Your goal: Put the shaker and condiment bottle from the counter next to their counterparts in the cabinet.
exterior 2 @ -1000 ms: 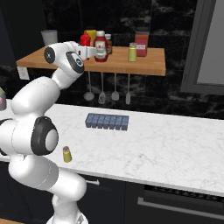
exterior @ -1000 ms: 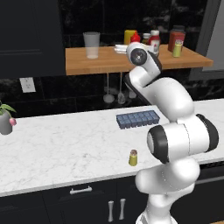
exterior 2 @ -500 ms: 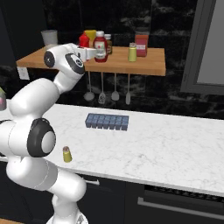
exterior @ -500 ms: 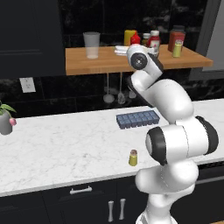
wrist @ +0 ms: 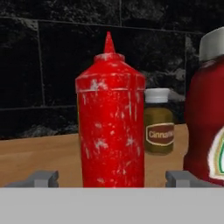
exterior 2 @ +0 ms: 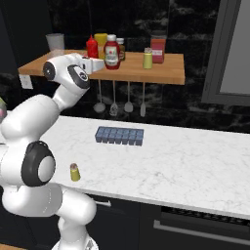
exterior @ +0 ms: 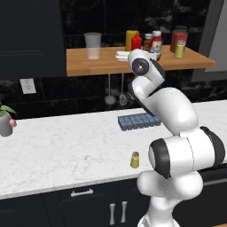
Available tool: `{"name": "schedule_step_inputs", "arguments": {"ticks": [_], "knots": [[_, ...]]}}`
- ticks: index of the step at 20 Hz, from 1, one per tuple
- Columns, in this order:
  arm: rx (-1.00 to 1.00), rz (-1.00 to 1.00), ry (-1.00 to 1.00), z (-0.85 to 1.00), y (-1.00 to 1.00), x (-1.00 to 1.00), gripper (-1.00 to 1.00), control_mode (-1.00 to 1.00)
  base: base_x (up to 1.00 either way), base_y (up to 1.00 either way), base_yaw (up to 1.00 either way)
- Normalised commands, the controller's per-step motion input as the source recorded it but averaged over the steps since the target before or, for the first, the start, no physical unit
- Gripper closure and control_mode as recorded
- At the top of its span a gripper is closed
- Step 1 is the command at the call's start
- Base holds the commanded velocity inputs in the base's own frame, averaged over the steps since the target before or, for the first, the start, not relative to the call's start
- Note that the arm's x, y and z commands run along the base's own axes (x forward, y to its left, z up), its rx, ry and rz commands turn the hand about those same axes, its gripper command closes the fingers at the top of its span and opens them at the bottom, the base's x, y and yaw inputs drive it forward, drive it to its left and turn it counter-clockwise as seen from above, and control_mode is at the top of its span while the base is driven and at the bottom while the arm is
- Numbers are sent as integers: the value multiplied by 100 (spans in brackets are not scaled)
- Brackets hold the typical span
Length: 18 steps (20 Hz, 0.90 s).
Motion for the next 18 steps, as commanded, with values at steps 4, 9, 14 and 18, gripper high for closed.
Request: {"name": "schedule_step_inputs", "arguments": {"ticks": [4,9,14,18], "knots": [[0,0,3,1,15,-74,-100,-100,0,0,0],[0,0,0,11,23,-90,-100,-100,0,0,0],[0,0,2,4,22,-91,-100,-100,0,0,0],[0,-1,2,0,15,-87,-100,-100,0,0,0]]}}
